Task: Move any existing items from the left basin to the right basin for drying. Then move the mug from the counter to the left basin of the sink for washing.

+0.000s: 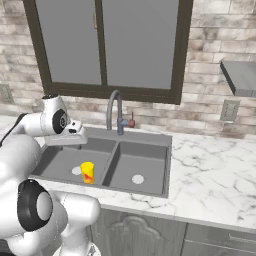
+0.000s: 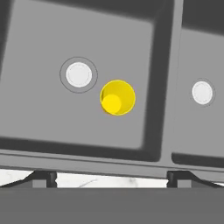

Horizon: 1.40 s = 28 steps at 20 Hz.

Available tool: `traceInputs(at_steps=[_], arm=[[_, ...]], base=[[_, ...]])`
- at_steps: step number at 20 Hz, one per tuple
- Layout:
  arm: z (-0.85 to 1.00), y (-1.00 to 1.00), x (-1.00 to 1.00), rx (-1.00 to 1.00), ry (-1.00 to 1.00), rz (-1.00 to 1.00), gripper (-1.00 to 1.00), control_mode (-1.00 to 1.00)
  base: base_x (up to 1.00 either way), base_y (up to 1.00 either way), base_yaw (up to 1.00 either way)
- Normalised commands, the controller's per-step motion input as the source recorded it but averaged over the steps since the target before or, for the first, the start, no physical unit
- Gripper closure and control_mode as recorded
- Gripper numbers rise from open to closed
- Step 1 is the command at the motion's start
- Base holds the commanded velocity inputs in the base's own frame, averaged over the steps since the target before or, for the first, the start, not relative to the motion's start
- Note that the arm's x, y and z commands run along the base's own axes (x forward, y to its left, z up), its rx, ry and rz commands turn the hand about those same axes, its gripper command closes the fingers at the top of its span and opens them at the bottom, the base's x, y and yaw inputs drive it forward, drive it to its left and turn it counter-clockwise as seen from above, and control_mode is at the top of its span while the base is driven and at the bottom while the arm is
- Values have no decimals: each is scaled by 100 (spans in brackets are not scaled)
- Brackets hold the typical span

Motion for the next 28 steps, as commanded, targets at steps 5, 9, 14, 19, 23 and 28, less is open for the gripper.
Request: traceInputs(at_steps=[5,9,14,19,23,28], arm=[[-40,0,16,0,5,0,-100,-100],[-38,0,18,0,5,0,-100,-100],[-30,0,19,0,5,0,-100,-100],[-25,0,19,0,5,0,-100,-100],[-24,0,21,0,5,0,-100,-100],[-18,0,21,0,4,0,-100,-100]], base=[[0,0,0],[0,0,0],[0,0,0],[0,0,0],[0,0,0],[0,0,0]])
